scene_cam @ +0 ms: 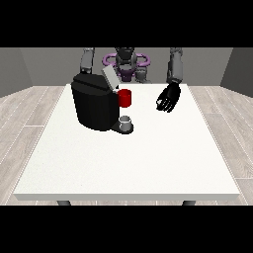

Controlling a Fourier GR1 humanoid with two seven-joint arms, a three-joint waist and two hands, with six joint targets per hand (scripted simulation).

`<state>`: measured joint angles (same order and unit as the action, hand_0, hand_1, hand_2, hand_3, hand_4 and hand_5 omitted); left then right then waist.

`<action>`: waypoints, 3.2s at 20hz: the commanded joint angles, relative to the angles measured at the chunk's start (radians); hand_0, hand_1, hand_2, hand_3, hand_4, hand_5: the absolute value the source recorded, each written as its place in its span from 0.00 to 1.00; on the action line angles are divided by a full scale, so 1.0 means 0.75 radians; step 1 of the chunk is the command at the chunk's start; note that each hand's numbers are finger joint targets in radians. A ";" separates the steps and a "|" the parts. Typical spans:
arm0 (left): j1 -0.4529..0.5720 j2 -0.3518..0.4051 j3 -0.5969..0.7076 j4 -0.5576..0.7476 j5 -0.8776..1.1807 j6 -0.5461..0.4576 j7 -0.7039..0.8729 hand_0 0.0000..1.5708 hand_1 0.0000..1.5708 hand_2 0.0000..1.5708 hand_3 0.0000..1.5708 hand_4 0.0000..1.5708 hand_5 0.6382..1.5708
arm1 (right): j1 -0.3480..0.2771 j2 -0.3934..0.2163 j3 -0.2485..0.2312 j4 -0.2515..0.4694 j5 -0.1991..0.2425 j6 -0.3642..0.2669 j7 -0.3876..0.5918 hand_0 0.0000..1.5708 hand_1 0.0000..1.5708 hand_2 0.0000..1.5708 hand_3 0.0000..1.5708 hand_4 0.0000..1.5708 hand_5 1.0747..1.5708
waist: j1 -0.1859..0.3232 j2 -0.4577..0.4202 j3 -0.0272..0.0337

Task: Insert the coffee pod into the coffee machine and close the lid

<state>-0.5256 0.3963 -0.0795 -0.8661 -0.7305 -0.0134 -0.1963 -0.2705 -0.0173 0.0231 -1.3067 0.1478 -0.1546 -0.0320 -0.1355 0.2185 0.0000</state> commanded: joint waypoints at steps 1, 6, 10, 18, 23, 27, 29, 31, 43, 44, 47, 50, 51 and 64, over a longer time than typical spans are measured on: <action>-0.036 0.002 -0.067 0.042 -0.112 -0.014 0.032 0.53 0.53 0.64 0.55 0.22 1.00 | -0.023 0.009 -0.040 0.079 -0.019 -0.014 -0.063 0.00 0.00 0.00 0.00 0.00 1.00 | 0.007 0.011 0.0004; -0.026 0.022 -0.101 0.125 -0.186 -0.091 0.029 0.48 0.48 0.60 0.51 0.24 1.00 | 0.024 -0.021 -0.031 0.102 -0.022 0.021 -0.046 0.00 0.00 0.00 0.00 0.00 1.00 | 0.013 -0.063 0.0002; -0.100 0.043 -0.046 0.202 -0.175 -0.114 -0.035 0.50 0.50 0.62 0.55 0.25 1.00 | 0.042 0.010 0.017 0.118 0.083 -0.084 -0.054 0.00 0.00 0.00 0.00 0.00 1.00 | 0.000 -0.039 -0.0003; -0.131 -0.090 -0.002 0.196 -0.133 -0.108 -0.064 0.87 0.87 0.87 0.83 0.31 1.00 | 0.066 -0.066 -0.024 0.150 0.049 -0.010 -0.004 0.00 0.00 0.00 0.00 0.00 1.00 | 0.010 -0.151 0.0002; -0.242 -0.114 0.058 0.221 -0.085 -0.197 -0.030 0.92 0.92 0.91 0.86 0.34 1.00 | -0.037 -0.014 -0.007 0.139 0.079 -0.067 0.086 0.00 0.00 0.00 0.00 0.00 1.00 | 0.006 -0.139 -0.0002; -0.281 -0.091 0.024 0.115 -0.080 -0.381 -0.026 0.88 0.88 0.88 0.84 0.31 1.00 | 0.030 -0.077 -0.084 0.276 0.032 -0.020 -0.092 0.00 0.00 0.00 0.00 0.00 1.00 | 0.078 -0.212 0.0009; -0.281 -0.126 0.009 0.089 -0.086 -0.409 -0.001 0.89 0.89 0.89 0.85 0.34 1.00 | 0.024 -0.078 -0.091 0.269 0.036 -0.032 -0.029 0.00 0.00 0.00 0.00 0.00 1.00 | 0.078 -0.263 0.0005; -0.368 -0.062 0.050 0.103 -0.050 -0.498 -0.036 0.91 0.91 0.89 0.85 0.35 1.00 | -0.009 -0.049 -0.068 0.240 0.037 -0.032 0.029 0.00 0.00 0.00 0.00 0.00 1.00 | 0.050 -0.246 0.0003; -0.575 -0.076 0.196 0.126 0.000 -0.539 0.131 0.63 0.63 0.77 0.87 0.33 1.00 | -0.014 -0.031 -0.033 0.099 0.016 -0.036 0.007 0.00 0.00 0.00 0.00 0.00 1.00 | -0.101 -0.200 -0.0002; -0.637 -0.102 0.205 0.112 0.017 -0.569 0.186 0.61 0.61 0.74 0.86 0.33 1.00 | -0.073 -0.065 -0.085 0.125 -0.022 -0.013 0.015 0.00 0.00 0.00 0.00 0.00 1.00 | -0.092 -0.193 0.0002; -0.719 -0.068 0.236 0.121 0.034 -0.621 0.218 0.76 0.76 0.79 0.80 0.31 1.00 | -0.075 -0.046 -0.049 0.115 0.025 -0.046 0.028 0.00 0.00 0.00 0.00 0.00 1.00 | -0.097 -0.180 0.0002; -0.784 -0.011 0.263 0.142 0.021 -0.583 0.204 0.80 0.80 0.82 0.81 0.31 1.00 | -0.107 -0.073 -0.067 0.095 0.012 -0.024 -0.002 0.00 0.00 0.00 0.00 0.00 1.00 | -0.145 -0.078 0.0003; -0.814 0.023 0.294 0.178 0.031 -0.592 0.216 0.77 0.77 0.81 0.80 0.30 1.00 | -0.124 -0.053 -0.042 0.039 0.020 -0.033 0.075 0.00 0.00 0.00 0.00 0.17 1.00 | -0.194 -0.085 -0.0001; -0.919 0.023 0.279 0.230 -0.014 -0.541 0.206 0.76 0.76 0.82 0.79 0.31 1.00 | -0.218 -0.071 -0.066 0.042 0.036 -0.057 0.070 0.00 0.00 0.00 0.00 0.00 1.00 | -0.210 0.066 0.0001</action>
<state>-1.1981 0.4226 0.1314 -0.7161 -0.7325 -0.4280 -0.0536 -0.4239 -0.0827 -0.0460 -1.2685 0.1478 -0.1749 0.0057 -0.2837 0.2513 0.0002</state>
